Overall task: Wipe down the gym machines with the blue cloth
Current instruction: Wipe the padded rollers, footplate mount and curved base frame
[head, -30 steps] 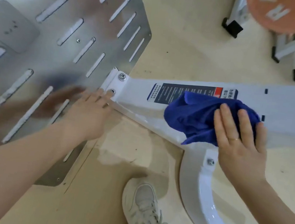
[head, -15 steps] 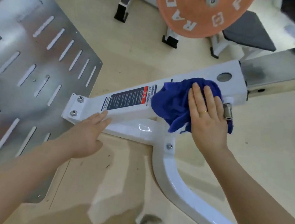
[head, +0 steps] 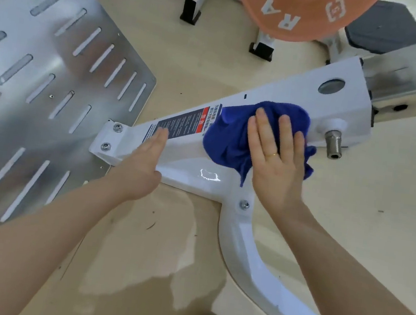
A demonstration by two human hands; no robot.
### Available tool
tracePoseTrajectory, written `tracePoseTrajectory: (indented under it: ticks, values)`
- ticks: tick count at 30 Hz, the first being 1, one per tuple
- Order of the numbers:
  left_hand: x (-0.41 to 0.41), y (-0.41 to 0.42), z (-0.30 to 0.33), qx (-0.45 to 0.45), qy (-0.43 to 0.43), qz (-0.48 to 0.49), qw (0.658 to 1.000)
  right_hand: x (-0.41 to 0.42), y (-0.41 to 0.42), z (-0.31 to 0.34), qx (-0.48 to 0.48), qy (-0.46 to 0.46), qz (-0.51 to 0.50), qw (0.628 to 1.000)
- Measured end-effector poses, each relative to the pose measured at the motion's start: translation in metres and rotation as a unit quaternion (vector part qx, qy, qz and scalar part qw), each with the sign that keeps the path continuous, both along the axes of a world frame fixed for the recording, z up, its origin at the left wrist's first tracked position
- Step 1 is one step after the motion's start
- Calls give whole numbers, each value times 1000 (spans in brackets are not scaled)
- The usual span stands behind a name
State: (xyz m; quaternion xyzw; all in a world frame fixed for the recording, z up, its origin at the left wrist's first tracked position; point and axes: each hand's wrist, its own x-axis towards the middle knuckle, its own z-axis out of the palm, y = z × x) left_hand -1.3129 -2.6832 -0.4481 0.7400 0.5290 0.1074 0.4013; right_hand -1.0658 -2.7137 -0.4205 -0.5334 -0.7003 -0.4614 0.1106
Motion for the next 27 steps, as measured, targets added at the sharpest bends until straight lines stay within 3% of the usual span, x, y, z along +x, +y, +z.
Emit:
tracePoseTrajectory:
  ticks: [7, 10, 16, 19, 23, 27]
  values:
    - [-1, 32, -23, -108, -64, 63, 990, -53, 18, -81, -94, -112, 11, 989]
    - [-17, 42, -30, -145, -51, 96, 983, -51, 19, -79, -109, -110, 38, 987]
    - [-38, 49, -43, -168, -81, 17, 982, -30, 17, -77, -82, -64, 76, 992]
    - [-54, 52, -51, -130, -96, 1, 987, -59, 33, -105, -146, -202, 82, 965]
    - [-81, 46, -78, -99, -19, 105, 989, -96, 49, -143, -169, -228, 98, 954]
    - [-98, 45, -104, -62, 53, 68, 994, -133, 61, -184, -244, -257, 127, 927]
